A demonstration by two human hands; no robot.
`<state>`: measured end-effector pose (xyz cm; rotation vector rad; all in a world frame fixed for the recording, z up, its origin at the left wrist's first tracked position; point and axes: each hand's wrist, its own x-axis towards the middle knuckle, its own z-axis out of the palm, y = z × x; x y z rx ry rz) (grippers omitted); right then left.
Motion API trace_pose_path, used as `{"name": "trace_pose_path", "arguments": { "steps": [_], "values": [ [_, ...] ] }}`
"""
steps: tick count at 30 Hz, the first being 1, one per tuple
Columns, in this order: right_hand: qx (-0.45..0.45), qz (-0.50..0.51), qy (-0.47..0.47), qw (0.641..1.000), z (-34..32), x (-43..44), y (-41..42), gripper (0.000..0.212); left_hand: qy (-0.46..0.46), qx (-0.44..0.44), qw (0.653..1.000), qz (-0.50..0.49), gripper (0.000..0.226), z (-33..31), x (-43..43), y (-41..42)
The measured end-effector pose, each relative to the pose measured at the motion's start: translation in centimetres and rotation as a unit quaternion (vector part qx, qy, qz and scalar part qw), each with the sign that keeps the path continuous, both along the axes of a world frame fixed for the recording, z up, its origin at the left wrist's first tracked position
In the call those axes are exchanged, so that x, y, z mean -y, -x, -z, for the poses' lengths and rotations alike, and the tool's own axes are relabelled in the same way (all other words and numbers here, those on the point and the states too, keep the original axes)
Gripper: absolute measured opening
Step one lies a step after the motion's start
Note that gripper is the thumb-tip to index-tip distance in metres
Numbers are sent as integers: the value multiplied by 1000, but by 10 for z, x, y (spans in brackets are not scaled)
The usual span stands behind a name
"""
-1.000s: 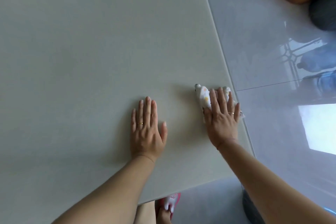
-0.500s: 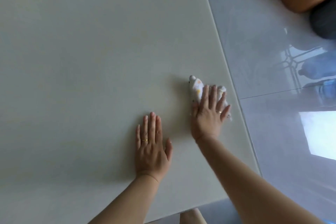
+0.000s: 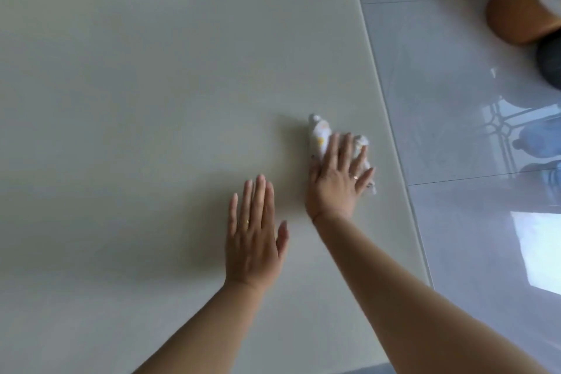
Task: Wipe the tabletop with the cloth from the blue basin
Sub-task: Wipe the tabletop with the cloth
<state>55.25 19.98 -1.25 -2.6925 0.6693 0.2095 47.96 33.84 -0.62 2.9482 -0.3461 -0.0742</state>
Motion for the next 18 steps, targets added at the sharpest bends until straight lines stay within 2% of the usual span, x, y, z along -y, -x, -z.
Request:
{"name": "trace_pose_path", "arguments": {
  "steps": [2,4,5,6,7,9,11,12,13,15,18],
  "values": [
    [9,-153,-3,988,-3,-8,9,55,5,26,999,-23,60,-4,2,-38],
    [28,-316,6,948,-6,20,2,53,0,48,998,-37,57,-4,-1,-75],
    [32,-361,15,932,-6,38,-5,53,-4,53,998,-38,57,-3,-3,-92],
    [30,-367,26,929,-5,55,-15,53,-7,55,998,-35,58,-1,-5,-109],
    [25,-332,30,943,-3,69,-25,54,-10,51,998,-30,59,1,-7,-123],
    [17,-178,23,984,0,75,-45,54,-9,34,999,-22,61,8,-10,-146],
    [10,-38,26,999,4,48,-55,56,-3,15,1000,-25,62,16,-9,-159],
    [12,-15,25,999,5,30,-56,57,1,7,1000,-29,62,19,-8,-162],
    [20,-36,21,999,5,13,-54,57,5,2,999,-33,63,21,-8,-162],
    [35,-158,12,987,4,-8,-47,55,13,2,999,-39,64,22,-6,-162],
    [45,-333,25,941,0,15,-55,54,34,10,998,-45,64,19,-5,-161]
  ]
}}
